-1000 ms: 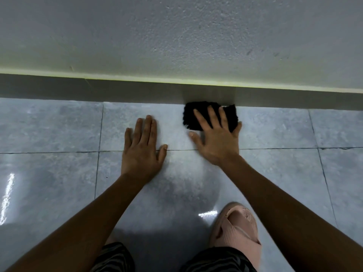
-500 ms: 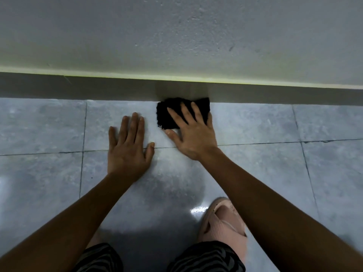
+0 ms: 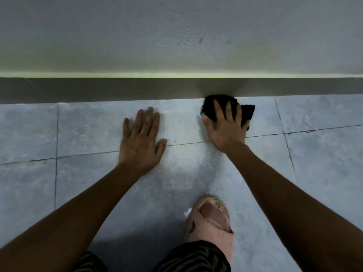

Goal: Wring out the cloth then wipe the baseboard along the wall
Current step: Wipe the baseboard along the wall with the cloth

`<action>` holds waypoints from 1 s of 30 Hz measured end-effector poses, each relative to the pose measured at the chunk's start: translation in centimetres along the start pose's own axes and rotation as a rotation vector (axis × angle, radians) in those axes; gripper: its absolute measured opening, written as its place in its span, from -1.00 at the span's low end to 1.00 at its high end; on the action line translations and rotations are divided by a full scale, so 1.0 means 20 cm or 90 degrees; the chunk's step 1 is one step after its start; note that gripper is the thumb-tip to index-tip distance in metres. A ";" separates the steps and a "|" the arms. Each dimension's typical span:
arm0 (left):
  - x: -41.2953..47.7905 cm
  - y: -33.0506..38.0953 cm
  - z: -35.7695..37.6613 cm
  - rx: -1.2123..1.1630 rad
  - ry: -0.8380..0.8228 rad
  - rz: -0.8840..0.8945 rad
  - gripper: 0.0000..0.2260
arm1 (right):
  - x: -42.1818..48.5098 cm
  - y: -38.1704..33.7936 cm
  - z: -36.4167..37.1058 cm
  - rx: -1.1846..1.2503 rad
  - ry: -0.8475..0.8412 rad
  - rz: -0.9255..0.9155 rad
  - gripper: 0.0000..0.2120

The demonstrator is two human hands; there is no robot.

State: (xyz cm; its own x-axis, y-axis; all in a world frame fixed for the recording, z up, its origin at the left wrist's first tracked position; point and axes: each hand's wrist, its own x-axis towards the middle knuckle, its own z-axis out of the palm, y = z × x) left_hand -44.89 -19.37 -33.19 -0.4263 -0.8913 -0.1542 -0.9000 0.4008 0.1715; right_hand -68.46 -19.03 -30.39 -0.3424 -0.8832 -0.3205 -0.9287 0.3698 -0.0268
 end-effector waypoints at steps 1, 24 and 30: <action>0.01 0.02 0.01 0.006 -0.007 0.021 -0.34 | -0.03 -0.04 0.01 -0.004 0.001 -0.035 -0.38; 0.07 0.09 0.03 0.034 -0.025 0.127 -0.38 | 0.21 0.51 -0.11 0.078 -0.039 0.161 -0.30; 0.07 0.09 0.03 0.035 -0.013 0.133 -0.38 | 0.11 0.36 -0.07 0.007 -0.020 -0.249 -0.37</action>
State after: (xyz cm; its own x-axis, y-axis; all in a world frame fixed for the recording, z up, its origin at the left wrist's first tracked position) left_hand -47.14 -19.68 -33.73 -0.6060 -0.7829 -0.1411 -0.7948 0.5884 0.1488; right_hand -76.12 -18.73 -30.08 0.0413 -0.9486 -0.3137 -0.9867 0.0108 -0.1625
